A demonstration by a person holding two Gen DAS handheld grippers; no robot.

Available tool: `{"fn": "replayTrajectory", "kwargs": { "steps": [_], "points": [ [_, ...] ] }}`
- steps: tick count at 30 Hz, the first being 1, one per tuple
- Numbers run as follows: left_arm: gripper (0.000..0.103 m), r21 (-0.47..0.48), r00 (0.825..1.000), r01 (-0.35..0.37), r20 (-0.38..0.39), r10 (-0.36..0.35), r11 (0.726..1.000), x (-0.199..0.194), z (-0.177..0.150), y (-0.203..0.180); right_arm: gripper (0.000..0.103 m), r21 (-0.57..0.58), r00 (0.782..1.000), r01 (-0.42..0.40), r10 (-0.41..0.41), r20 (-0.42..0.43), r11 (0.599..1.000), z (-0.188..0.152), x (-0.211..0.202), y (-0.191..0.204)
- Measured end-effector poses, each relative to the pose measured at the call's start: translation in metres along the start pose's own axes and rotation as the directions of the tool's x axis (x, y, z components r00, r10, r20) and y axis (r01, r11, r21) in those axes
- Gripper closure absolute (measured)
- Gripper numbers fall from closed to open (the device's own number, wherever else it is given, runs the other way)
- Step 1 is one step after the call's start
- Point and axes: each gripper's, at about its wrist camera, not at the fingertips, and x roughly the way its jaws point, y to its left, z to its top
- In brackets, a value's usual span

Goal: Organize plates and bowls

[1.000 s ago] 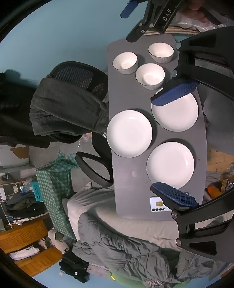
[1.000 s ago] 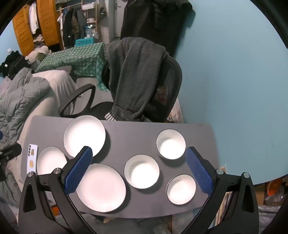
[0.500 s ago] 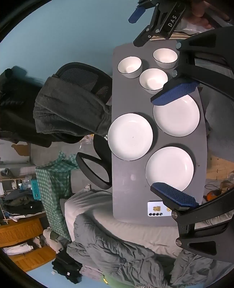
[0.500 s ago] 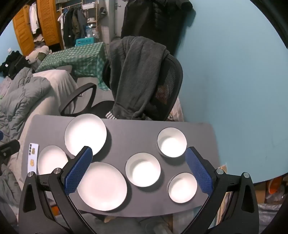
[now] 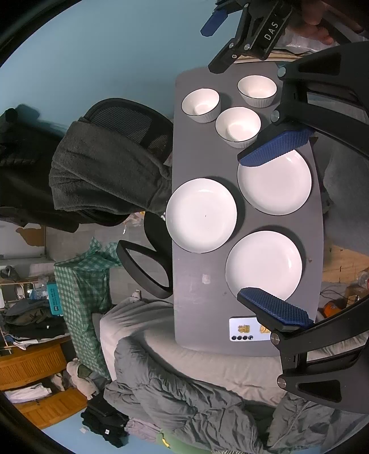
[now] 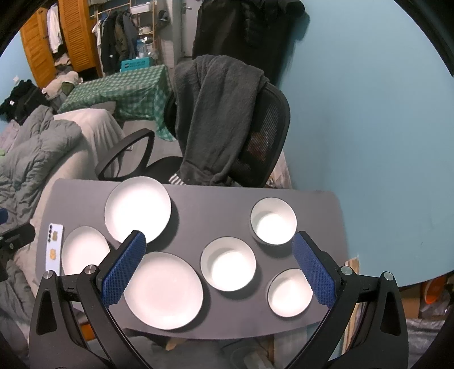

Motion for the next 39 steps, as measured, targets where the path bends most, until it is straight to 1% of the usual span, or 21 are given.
{"fn": "replayTrajectory", "kwargs": {
  "steps": [5, 18, 39],
  "points": [
    [0.015, 0.0, 1.0, 0.002, -0.002, -0.002, 1.0, -0.0007, -0.001, -0.0008, 0.002, 0.003, 1.0, -0.012, 0.012, -0.004, 1.0, -0.0002, -0.0013, -0.0019],
    [0.015, 0.005, 1.0, 0.005, -0.004, -0.005, 1.0, -0.0003, 0.0021, -0.0055, 0.002, 0.011, 1.0, -0.014, 0.014, -0.003, 1.0, 0.0007, 0.0014, -0.0038],
    [0.015, 0.002, 1.0, 0.012, -0.009, -0.012, 1.0, -0.0003, 0.0021, -0.0016, 0.002, 0.014, 1.0, -0.016, 0.016, -0.006, 1.0, 0.0019, 0.0023, -0.0057]
  ]
}}
